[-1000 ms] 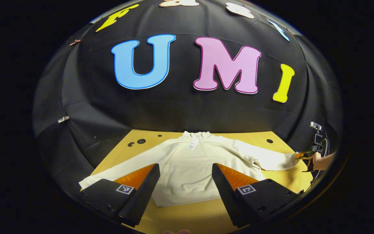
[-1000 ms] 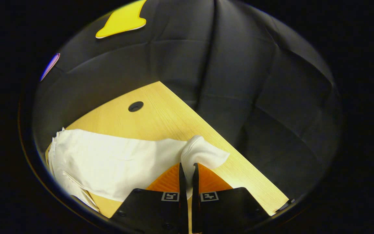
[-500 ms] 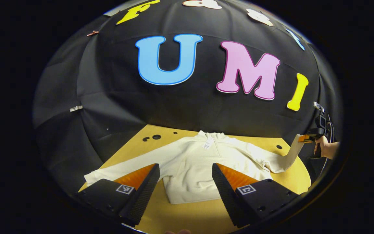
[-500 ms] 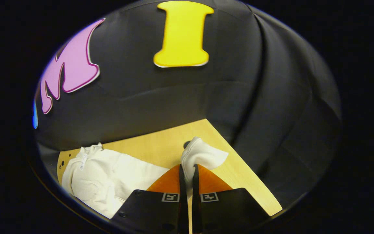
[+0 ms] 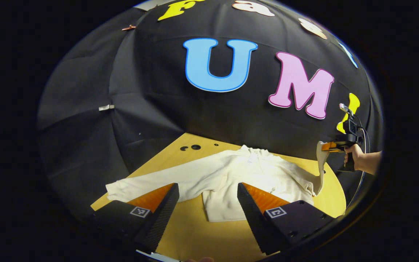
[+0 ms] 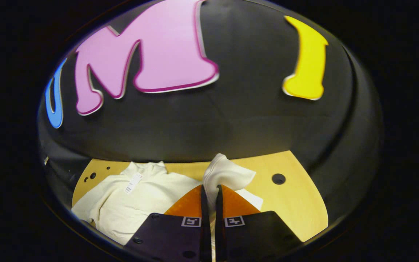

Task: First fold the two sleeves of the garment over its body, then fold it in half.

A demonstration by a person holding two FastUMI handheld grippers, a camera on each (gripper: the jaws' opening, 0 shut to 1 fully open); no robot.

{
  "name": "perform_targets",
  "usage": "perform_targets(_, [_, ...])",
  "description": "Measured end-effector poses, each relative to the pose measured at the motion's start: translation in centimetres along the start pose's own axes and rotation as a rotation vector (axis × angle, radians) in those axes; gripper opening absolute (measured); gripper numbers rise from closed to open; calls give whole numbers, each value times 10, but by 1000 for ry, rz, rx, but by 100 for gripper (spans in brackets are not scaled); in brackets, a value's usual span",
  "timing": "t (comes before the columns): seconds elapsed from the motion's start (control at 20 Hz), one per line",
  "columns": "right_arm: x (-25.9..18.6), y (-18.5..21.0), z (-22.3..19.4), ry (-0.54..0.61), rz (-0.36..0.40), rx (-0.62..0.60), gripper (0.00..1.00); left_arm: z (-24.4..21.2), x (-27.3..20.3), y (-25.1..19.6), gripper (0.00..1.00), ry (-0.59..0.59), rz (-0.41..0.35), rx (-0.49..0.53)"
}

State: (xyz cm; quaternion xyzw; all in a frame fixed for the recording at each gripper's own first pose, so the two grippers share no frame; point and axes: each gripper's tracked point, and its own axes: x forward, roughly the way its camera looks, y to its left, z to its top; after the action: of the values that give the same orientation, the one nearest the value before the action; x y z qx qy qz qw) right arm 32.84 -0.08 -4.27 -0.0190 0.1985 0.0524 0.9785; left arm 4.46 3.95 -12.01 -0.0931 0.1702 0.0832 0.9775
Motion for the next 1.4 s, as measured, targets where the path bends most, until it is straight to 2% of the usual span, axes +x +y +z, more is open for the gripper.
perform_targets(0.1, [9,44,2,4,51,-2,8,-5,-4,15,99,13,22,-21])
perform_targets(0.35, [31,139,-12,35,144,-15,8,-7,-11,38,98,5,70,1])
perform_targets(0.55, [45,219,-39,82,222,-31,8,-10,-10,40,97,8,69,-20])
perform_targets(0.8, [56,318,-73,110,324,-112,8,-15,-2,38,97,6,50,-6])
perform_targets(0.95, [61,362,-97,138,334,-128,8,-18,0,38,97,23,51,-21])
perform_targets(1.1, [69,390,-133,210,334,-136,9,-17,1,39,97,15,58,-46])
perform_targets(1.25, [72,400,-153,227,331,-151,19,-21,2,41,97,17,69,-51])
perform_targets(1.35, [67,416,-156,216,373,-103,27,-25,4,46,97,22,88,-43])
perform_targets(1.4, [58,418,-154,215,389,-94,47,-29,6,54,97,30,111,-39])
